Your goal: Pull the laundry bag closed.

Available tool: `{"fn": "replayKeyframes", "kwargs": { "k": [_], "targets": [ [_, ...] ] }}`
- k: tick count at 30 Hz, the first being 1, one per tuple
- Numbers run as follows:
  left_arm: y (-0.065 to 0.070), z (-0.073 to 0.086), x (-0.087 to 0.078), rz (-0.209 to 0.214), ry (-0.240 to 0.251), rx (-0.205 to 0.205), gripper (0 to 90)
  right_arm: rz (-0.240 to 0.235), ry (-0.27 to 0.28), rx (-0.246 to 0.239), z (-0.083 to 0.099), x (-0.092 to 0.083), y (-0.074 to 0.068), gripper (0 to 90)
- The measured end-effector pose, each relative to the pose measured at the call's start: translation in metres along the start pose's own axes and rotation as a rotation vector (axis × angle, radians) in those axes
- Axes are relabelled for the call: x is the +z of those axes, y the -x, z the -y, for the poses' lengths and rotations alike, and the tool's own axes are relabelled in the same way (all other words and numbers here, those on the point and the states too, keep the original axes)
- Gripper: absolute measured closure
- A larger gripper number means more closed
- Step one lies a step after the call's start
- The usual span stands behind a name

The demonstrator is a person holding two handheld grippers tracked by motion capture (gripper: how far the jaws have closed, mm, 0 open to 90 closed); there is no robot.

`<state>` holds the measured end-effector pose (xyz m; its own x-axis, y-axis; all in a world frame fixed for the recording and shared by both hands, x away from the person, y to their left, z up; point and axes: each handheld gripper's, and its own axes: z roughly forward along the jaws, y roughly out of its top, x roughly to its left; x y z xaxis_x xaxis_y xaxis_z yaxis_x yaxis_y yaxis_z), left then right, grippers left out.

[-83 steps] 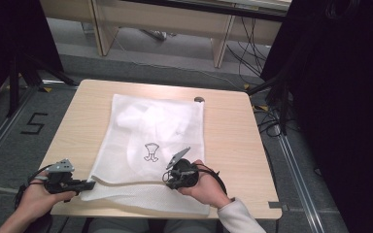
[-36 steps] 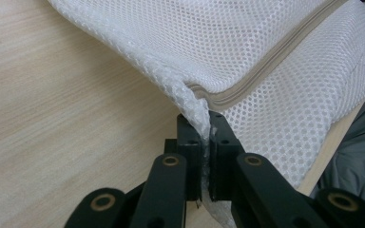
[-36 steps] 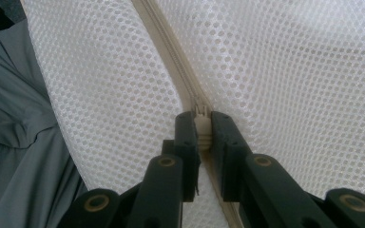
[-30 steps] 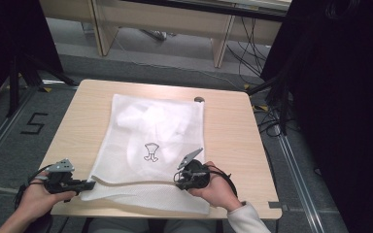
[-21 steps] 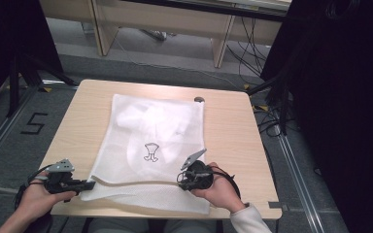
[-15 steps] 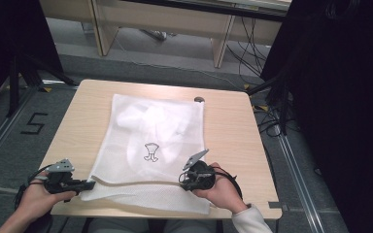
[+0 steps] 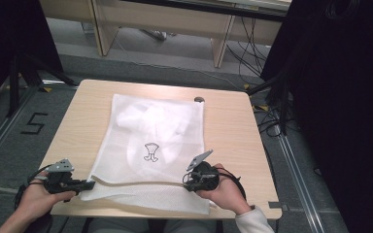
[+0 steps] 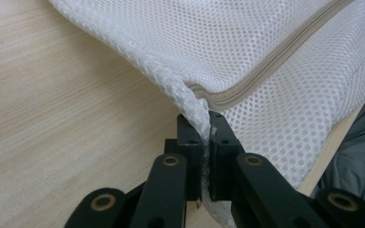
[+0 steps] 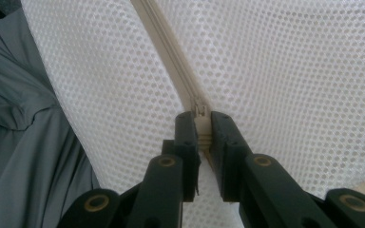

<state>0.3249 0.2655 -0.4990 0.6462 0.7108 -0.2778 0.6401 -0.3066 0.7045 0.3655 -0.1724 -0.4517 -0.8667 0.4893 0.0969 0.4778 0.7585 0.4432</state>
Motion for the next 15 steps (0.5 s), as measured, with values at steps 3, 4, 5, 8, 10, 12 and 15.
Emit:
{"fn": "replayKeyframes", "kwargs": {
  "k": [3, 4, 5, 8, 10, 12, 15],
  "targets": [
    [0.001, 0.0, 0.0, -0.006, 0.007, -0.001, 85.0, 0.004, -0.006, 0.017, 0.004, -0.003, 0.001, 82.3],
    [0.001, 0.0, 0.0, -0.007, 0.001, -0.001, 85.0, 0.007, -0.005, 0.022, 0.006, -0.004, 0.002, 82.4],
    [0.0, 0.0, 0.0, -0.004, 0.0, -0.001, 85.0, 0.006, -0.004, 0.024, 0.007, -0.004, 0.002, 82.4],
    [0.001, 0.001, 0.001, -0.007, 0.019, -0.005, 85.0, 0.011, -0.001, 0.021, 0.011, -0.006, 0.004, 82.4],
    [0.001, 0.001, 0.001, -0.008, 0.015, -0.003, 85.0, 0.01, -0.001, 0.026, 0.013, -0.007, 0.005, 82.3],
    [0.001, 0.001, 0.001, -0.009, 0.016, -0.004, 85.0, 0.01, -0.002, 0.03, 0.015, -0.008, 0.005, 82.4],
    [0.0, 0.0, 0.0, -0.01, 0.0, -0.001, 85.0, 0.016, -0.008, 0.031, 0.017, -0.009, 0.006, 82.4]
  ]
}}
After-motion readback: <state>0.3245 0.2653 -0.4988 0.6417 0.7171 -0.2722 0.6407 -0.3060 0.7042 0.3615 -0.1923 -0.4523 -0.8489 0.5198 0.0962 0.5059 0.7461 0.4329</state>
